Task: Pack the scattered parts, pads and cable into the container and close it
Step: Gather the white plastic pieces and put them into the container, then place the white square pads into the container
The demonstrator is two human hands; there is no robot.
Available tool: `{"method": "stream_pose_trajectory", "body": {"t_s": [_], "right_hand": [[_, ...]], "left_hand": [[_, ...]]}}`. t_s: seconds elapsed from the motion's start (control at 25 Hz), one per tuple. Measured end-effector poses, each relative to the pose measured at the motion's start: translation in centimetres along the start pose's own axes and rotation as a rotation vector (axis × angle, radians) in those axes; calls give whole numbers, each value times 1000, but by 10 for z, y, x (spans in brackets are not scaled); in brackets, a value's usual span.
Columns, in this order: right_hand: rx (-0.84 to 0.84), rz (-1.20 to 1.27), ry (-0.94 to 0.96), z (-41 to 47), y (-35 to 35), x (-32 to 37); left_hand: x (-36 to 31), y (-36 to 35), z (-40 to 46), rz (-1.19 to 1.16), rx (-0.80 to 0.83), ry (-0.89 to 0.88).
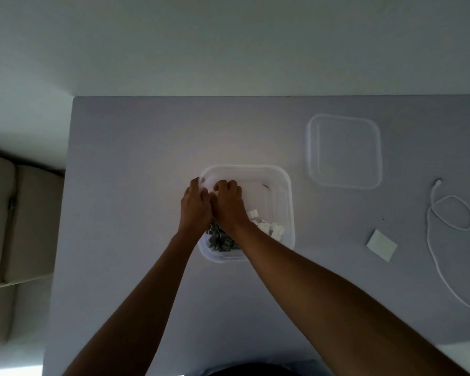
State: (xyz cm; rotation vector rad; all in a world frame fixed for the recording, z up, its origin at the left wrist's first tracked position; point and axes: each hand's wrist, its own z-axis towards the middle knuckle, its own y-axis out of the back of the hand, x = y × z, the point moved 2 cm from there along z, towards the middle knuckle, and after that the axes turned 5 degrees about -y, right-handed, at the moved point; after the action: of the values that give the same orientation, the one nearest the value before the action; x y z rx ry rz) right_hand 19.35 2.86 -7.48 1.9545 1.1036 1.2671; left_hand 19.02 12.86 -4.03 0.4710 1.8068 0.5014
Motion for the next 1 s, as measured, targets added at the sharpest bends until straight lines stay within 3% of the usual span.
{"method": "stream_pose_trajectory", "body": {"t_s": [0.16,0.28,0.4,0.52,0.6,0.72,0.88,1.0], "right_hand": [[4,224,25,-25,23,-2],[-29,373,43,-45,47,-12],[-177,493,72,-72,88,-37],[-473,519,71,-107,137,-91],[-591,499,-18,-126,155,-139],[-581,445,-247,-148,161,-222],[-377,297,-413,-160,145,-302],[-260,161,-489,-161,136,-334]], "left_hand": [[-4,-4,-9,41,30,13],[-18,-2,-15,179,-38,-10],[-59,-8,-37,308,-171,-247],[-97,-36,-70,323,-201,-469],[-111,-63,-93,261,-90,-583],[-114,-119,-138,253,273,-730],[-86,-181,-196,594,731,-744],[-68,-198,-215,893,806,-675]]}}
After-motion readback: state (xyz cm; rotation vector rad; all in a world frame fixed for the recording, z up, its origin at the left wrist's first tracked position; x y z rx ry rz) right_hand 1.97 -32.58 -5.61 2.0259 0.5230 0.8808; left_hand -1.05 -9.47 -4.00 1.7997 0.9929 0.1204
